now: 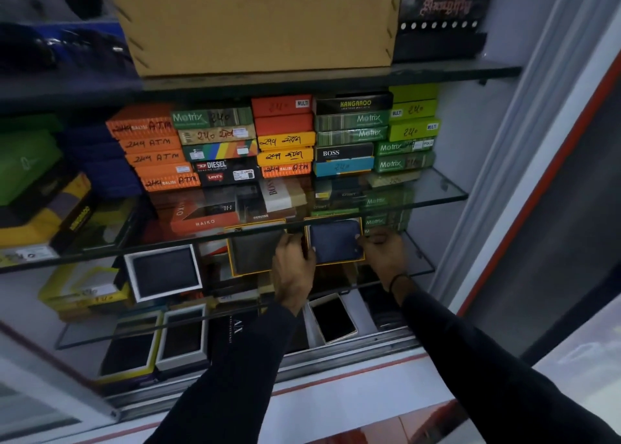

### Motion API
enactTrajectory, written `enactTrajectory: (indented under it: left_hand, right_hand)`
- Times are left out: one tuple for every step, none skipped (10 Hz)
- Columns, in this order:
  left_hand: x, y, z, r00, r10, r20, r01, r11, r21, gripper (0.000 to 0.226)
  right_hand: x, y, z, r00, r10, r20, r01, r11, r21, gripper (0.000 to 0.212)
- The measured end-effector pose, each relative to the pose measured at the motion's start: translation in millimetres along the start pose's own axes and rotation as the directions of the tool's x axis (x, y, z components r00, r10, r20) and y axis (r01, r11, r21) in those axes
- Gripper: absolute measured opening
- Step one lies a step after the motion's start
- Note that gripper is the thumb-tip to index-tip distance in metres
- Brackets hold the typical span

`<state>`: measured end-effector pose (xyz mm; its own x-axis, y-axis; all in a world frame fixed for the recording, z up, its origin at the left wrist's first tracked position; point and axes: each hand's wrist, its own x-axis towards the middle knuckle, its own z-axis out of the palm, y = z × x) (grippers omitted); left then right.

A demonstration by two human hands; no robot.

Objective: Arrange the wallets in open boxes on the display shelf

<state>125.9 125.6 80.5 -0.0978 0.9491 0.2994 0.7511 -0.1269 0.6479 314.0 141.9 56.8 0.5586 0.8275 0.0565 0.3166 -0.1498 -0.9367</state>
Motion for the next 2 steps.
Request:
enactTrajectory:
  left_hand:
    - [-27.9,-5.4,-22.3,0.984,0.180,-0.013,-0.179,0.983,0.043,0.034]
    - [-50.0,-17.6,-49.0,0.904,0.425,-0.045,-0.413,0.896,0.165,0.036]
  right_hand:
    - [-52.0,-22.9,-19.1,0.986,-0.164,0.034,0.167,0.964,-0.206,0.038]
    - [-94.9,-38.9,-35.1,0.876,-0.474,0.095,0.472,0.795,-0.381,0.043]
